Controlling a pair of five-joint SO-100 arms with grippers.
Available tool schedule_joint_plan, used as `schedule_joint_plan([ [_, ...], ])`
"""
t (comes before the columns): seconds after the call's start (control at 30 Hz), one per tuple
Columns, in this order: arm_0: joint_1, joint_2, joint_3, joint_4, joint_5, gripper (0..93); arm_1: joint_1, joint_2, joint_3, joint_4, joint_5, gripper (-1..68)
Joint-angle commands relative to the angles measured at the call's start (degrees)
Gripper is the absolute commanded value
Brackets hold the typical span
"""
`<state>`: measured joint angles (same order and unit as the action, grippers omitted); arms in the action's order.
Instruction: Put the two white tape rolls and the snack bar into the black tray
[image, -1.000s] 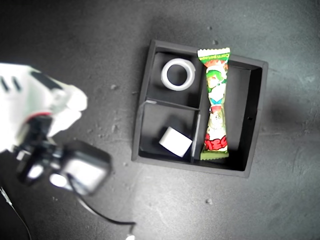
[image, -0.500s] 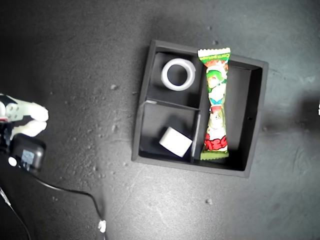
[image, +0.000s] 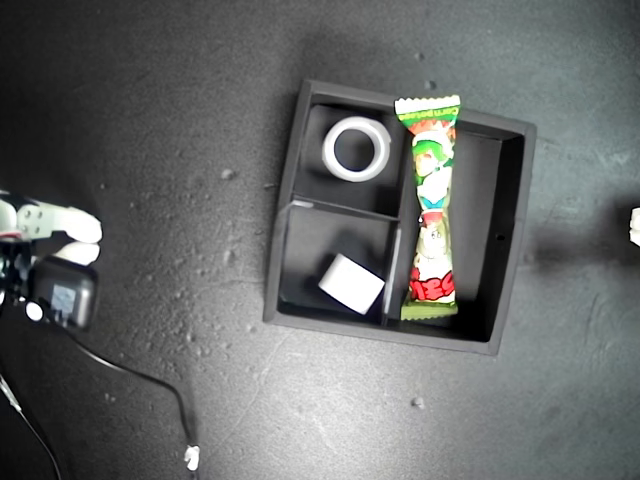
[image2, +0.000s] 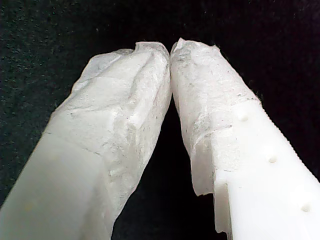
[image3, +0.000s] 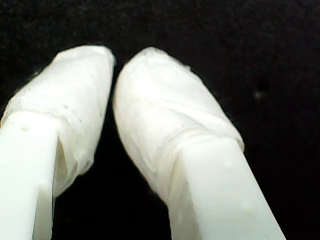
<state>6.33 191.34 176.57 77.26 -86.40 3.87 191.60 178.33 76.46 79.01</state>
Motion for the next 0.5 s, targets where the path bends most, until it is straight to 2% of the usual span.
schedule_joint_plan([
  [0.0,0.9,2.7,3.3,2.6,3.9,0.3,-0.7,-0.4,0.7,0.4,-4.0,-0.1],
  [0.03,0.3,2.5,3.3,2.7,8.0,0.3,-0.7,-0.4,0.7,0.4,-5.5,-0.1],
  [0.13,0.6,2.6,3.3,2.5,12.9,0.3,-0.7,0.2,0.7,0.4,-5.8,-0.1],
  [0.47,0.6,2.6,3.3,2.5,11.8,0.3,-0.8,0.3,0.7,0.4,-5.8,-0.1],
])
